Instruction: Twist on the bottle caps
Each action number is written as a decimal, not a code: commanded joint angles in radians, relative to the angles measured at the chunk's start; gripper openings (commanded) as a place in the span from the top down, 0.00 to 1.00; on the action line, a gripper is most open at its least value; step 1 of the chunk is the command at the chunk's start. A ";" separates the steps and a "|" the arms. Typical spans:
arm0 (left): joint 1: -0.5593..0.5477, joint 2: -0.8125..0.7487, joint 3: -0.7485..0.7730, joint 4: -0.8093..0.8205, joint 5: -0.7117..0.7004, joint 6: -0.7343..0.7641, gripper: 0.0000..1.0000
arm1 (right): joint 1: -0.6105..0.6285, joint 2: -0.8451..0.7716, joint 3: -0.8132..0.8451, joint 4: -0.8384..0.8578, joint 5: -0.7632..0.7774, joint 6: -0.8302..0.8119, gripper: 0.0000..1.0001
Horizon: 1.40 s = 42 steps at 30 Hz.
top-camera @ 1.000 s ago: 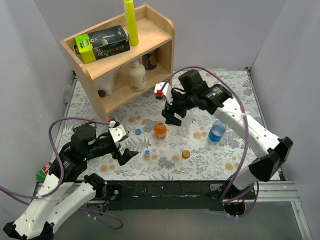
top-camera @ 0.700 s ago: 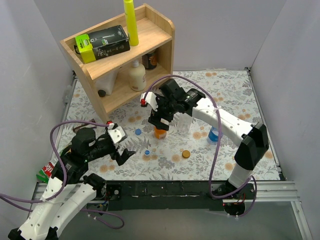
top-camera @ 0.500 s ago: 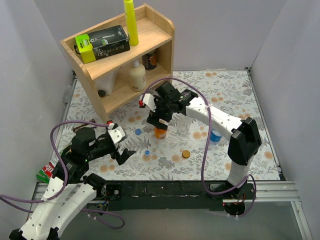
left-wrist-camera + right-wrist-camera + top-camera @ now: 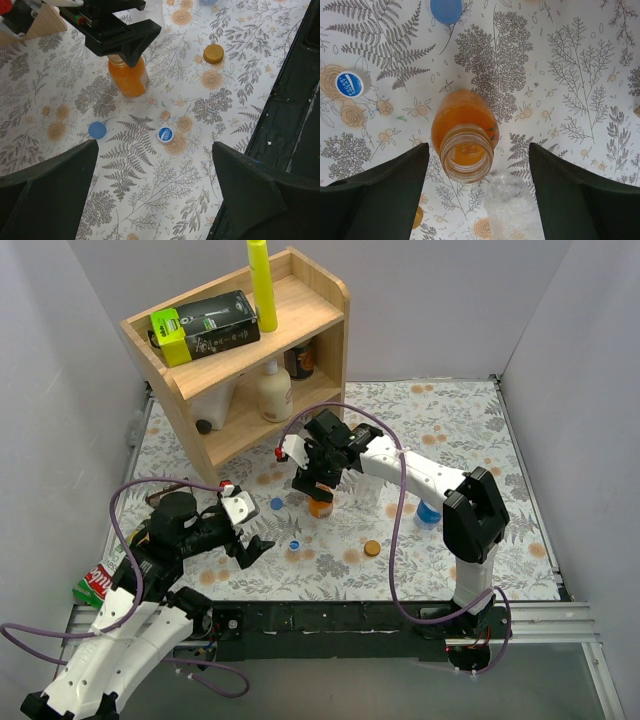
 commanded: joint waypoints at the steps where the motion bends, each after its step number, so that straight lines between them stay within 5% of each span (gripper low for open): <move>1: 0.006 0.005 -0.009 0.024 0.019 0.007 0.02 | -0.002 0.008 -0.015 0.033 0.026 -0.001 0.15; 10: 0.006 0.022 -0.042 0.056 0.036 0.030 0.02 | -0.002 0.022 -0.016 0.024 0.018 -0.017 0.45; 14: 0.006 0.097 -0.118 0.149 0.070 0.019 0.02 | -0.004 -0.025 -0.022 -0.007 -0.041 -0.014 0.66; 18: 0.005 0.191 -0.192 0.361 0.081 0.002 0.02 | -0.004 -0.117 -0.036 -0.050 -0.140 -0.006 0.73; 32: 0.005 0.387 -0.286 0.885 0.249 -0.135 0.02 | -0.002 -0.269 -0.033 -0.085 -0.445 0.040 0.79; 42: 0.001 0.459 -0.267 0.926 0.327 -0.194 0.02 | -0.002 -0.263 0.016 -0.051 -0.473 0.101 0.80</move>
